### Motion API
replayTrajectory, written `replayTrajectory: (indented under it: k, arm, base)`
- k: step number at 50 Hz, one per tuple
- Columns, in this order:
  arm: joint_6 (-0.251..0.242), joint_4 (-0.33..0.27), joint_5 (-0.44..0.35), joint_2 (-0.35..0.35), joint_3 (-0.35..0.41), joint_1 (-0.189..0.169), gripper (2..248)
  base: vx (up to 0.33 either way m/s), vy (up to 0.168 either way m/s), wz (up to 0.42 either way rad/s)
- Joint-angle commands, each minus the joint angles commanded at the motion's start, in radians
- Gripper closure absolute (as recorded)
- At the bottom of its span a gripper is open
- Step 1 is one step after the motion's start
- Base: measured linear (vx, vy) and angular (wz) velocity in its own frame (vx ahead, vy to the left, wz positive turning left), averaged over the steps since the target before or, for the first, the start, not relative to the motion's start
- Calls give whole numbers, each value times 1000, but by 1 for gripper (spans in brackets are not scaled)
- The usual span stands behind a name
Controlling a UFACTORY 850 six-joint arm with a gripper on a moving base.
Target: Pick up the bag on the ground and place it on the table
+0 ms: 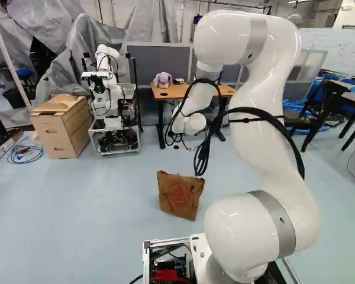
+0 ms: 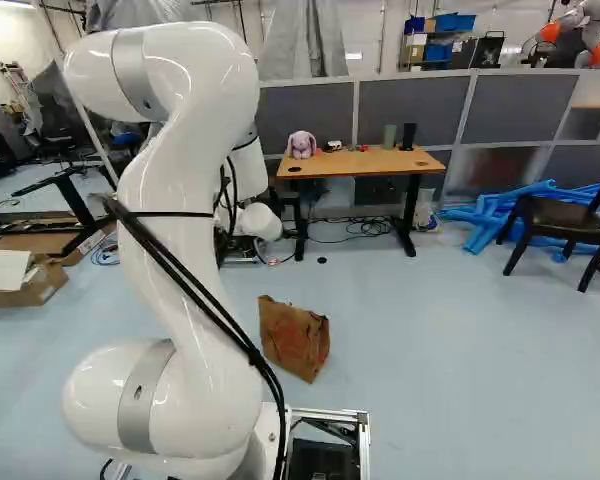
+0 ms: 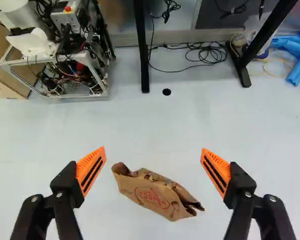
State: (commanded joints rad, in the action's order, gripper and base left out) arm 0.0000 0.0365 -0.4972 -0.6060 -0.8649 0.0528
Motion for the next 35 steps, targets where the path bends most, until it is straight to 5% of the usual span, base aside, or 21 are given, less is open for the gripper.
replayTrajectory:
  k: [35]
  arm:
    - [0, 73, 229, -181, -162, -3, 3]
  base:
    - [0, 0, 0]
